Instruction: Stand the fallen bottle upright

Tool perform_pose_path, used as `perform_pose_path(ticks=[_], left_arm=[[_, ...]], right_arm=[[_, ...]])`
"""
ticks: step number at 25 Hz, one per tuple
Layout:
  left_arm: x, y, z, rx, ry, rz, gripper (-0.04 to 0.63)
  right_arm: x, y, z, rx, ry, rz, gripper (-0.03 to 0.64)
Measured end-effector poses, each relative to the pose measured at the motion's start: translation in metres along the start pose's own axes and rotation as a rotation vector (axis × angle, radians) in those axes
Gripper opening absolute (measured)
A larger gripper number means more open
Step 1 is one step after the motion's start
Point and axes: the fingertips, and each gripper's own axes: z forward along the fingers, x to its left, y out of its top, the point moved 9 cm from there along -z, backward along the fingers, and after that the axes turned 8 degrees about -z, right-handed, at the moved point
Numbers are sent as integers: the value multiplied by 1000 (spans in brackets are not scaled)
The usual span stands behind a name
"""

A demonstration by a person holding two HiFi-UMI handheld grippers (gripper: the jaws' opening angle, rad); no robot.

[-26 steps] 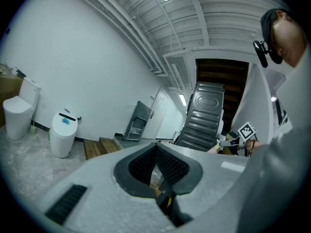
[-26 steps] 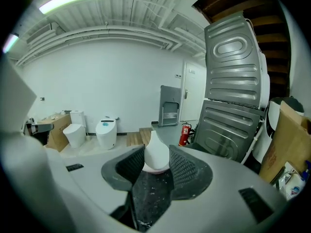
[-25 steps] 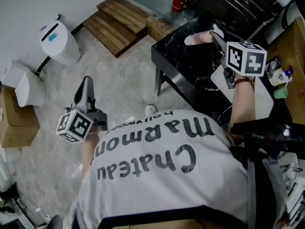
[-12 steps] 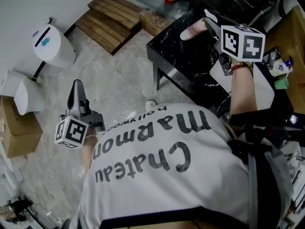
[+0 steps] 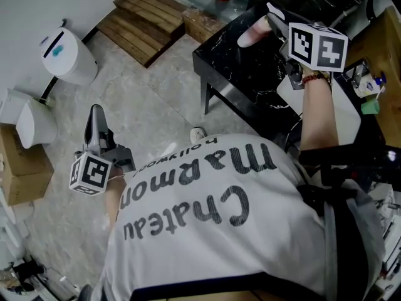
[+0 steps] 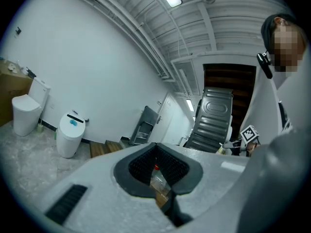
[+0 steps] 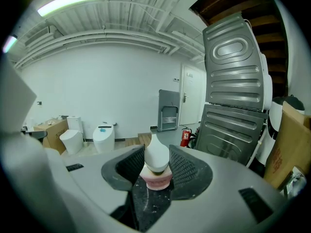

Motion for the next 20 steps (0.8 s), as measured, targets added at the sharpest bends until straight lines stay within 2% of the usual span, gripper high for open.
perform_pose_path(ticks=[20], left_arm=[[2, 0, -10, -25, 28, 3, 15]], right_arm=[[-4, 0, 5, -32, -8, -3, 158]])
